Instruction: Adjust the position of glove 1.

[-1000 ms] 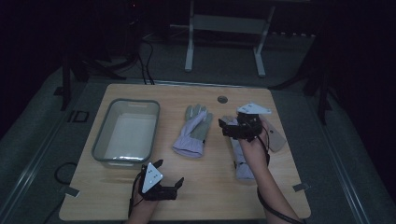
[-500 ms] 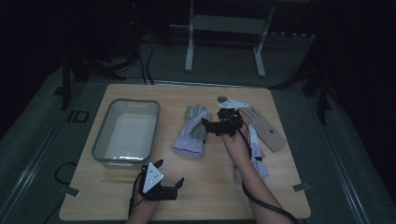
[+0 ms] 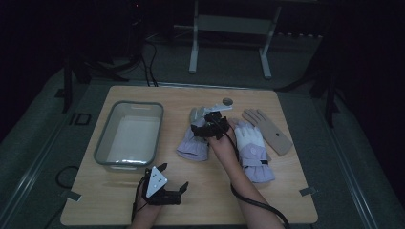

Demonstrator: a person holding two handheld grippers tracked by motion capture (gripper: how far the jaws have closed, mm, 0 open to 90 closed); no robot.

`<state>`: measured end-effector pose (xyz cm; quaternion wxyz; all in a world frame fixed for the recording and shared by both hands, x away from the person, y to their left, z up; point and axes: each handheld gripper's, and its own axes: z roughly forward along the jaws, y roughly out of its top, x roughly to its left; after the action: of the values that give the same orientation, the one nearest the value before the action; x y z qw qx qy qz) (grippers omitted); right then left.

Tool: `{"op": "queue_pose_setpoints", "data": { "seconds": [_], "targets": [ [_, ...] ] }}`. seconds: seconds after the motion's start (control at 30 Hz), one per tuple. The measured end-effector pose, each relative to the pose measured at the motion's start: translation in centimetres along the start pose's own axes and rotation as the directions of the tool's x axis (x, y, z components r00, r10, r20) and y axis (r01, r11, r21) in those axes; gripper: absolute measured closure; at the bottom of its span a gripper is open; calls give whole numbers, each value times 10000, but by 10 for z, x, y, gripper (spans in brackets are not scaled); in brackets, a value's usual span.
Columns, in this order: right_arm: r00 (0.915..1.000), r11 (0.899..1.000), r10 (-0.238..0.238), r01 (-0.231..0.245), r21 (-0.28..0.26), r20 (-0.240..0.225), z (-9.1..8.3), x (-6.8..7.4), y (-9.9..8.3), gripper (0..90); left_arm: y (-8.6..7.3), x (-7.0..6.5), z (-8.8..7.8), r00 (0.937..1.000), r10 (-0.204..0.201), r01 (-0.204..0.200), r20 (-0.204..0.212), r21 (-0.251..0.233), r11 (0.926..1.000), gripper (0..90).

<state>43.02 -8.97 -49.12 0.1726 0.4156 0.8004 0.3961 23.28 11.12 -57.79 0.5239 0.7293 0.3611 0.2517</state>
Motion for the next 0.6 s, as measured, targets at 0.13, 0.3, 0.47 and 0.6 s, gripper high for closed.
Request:
{"op": "queue_pose_setpoints", "data": {
  "seconds": [0.13, 0.3, 0.47, 0.6],
  "targets": [
    [9997, 9993, -53, 44, 375, 250, 15, 6, -5, 116, 0, 0, 0, 10000, 8, -8, 8, 1, 10000, 13],
    [9982, 9956, 352, -393, 847, 491, 32, 5, -12, 131, 0, 0, 0, 10000, 16, -16, 38, 15, 10000, 12],
    [9949, 9907, 737, -809, 1098, 682, 45, 5, -21, 125, 0, 0, 0, 10000, 12, -13, 54, 25, 10000, 12],
    [9941, 9875, 683, -793, 1361, 842, 56, 6, -29, 142, 0, 1, 0, 9999, -58, 58, 85, 6, 10000, 12]
  ]
}}
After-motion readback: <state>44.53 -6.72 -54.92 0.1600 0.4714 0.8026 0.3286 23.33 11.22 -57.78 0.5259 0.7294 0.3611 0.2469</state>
